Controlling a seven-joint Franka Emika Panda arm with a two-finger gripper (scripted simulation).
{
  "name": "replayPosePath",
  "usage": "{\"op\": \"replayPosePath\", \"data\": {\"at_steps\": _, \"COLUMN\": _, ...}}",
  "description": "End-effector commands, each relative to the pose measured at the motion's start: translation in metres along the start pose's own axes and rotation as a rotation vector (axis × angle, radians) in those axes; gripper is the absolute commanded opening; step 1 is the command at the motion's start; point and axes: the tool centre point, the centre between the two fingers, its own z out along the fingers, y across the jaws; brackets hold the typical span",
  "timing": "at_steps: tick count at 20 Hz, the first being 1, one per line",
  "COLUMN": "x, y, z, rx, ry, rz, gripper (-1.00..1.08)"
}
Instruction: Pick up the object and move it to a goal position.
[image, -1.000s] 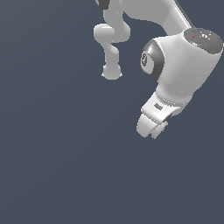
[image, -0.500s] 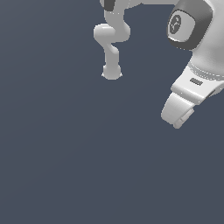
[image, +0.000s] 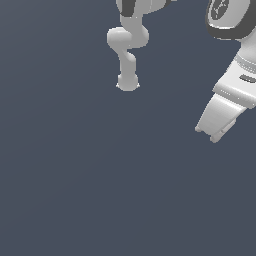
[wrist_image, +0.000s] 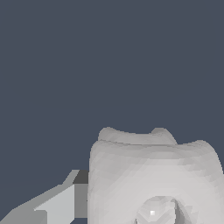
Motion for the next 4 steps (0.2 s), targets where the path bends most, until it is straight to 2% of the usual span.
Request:
{"op": "replayPosePath", "data": {"at_steps": 1, "x": 0.0014, "y": -0.0008, "z": -0.0026, "rx": 0.000, "ry": 0.000, "rz": 0.001, "gripper": -1.00}}
{"op": "replayPosePath", "data": {"at_steps": 4, "x": 0.0019, "y": -0.0010, "z": -0.0035, "rx": 0.000, "ry": 0.000, "rz": 0.001, "gripper": -1.00}}
